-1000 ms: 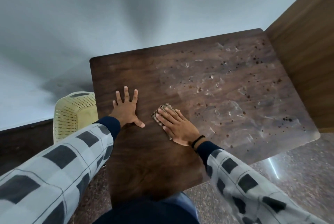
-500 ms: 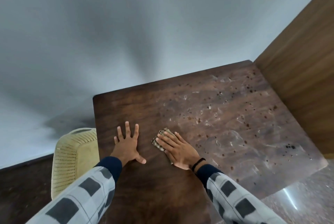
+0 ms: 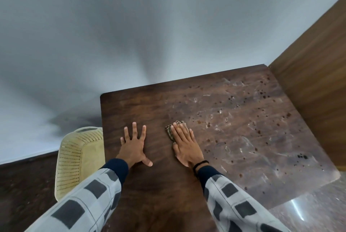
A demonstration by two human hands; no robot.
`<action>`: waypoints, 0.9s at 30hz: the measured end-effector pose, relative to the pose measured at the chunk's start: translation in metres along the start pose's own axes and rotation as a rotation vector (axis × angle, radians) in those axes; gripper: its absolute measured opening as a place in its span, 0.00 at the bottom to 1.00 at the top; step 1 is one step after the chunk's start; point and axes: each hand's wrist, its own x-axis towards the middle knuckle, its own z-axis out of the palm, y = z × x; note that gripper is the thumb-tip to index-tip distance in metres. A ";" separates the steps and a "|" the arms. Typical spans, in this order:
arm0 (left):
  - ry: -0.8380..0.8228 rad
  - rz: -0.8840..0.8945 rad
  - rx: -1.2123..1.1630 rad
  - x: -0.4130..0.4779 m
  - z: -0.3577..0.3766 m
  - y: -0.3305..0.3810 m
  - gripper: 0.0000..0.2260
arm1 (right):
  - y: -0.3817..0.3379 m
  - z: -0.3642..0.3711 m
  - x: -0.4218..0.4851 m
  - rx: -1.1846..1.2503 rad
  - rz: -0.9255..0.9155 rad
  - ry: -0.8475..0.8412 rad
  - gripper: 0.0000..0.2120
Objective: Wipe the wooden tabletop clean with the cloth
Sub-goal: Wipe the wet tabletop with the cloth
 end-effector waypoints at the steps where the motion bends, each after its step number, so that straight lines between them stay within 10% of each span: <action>1: 0.001 0.004 -0.001 -0.001 -0.001 0.000 0.70 | -0.005 0.007 -0.007 -0.005 -0.033 -0.005 0.29; 6: -0.005 0.010 -0.002 -0.002 -0.002 0.001 0.69 | 0.025 0.003 -0.009 -0.182 -0.313 -0.070 0.28; 12: 0.002 0.018 0.009 -0.003 -0.002 0.001 0.68 | -0.013 0.004 0.011 0.048 0.005 0.004 0.28; 18: -0.001 0.009 0.015 -0.001 -0.002 0.000 0.69 | 0.023 -0.015 0.027 -0.205 -0.390 -0.084 0.28; 27: 0.006 0.010 0.007 0.001 -0.002 0.004 0.68 | -0.003 -0.019 0.047 0.037 -0.041 -0.044 0.27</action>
